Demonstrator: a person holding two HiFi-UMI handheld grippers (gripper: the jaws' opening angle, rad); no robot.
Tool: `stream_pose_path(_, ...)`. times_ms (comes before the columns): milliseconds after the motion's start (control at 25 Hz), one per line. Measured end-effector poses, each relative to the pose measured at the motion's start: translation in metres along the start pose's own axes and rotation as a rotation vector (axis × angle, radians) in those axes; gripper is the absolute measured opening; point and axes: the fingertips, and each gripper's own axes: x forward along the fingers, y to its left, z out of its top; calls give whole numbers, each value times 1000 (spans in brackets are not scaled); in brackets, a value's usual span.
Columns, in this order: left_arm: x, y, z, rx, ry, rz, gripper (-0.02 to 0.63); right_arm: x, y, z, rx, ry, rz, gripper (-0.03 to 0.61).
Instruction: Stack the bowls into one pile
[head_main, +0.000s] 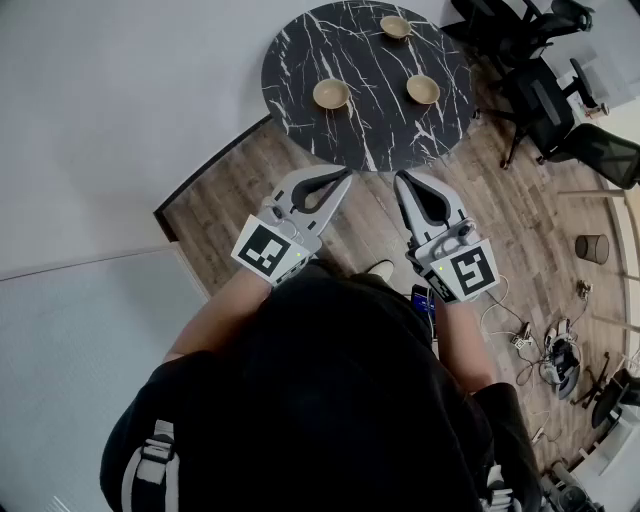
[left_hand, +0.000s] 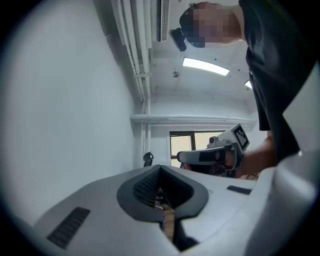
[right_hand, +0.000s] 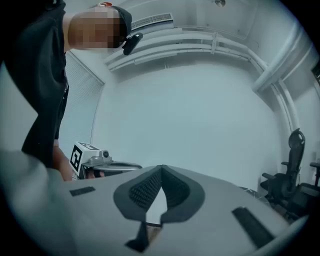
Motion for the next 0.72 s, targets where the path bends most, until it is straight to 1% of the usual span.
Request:
stream_pose_path(120,3,-1,2,-14,-4,5,5,-5,-7,-11,-16,25,-10,-8)
stream_pose_path(280,5,-2,3,-32,-12,4,5,-9,-8,-9,-15,6,-9,-8)
stream_pose_path(480,9,-8,2,-28,-10,14,5,-18,-13,-7,-15,-10,-16,-8)
stream_pose_path(720,21,-28,-1,-18,-4,1,5,-37,-20,-4,-30,-28,-19,-6)
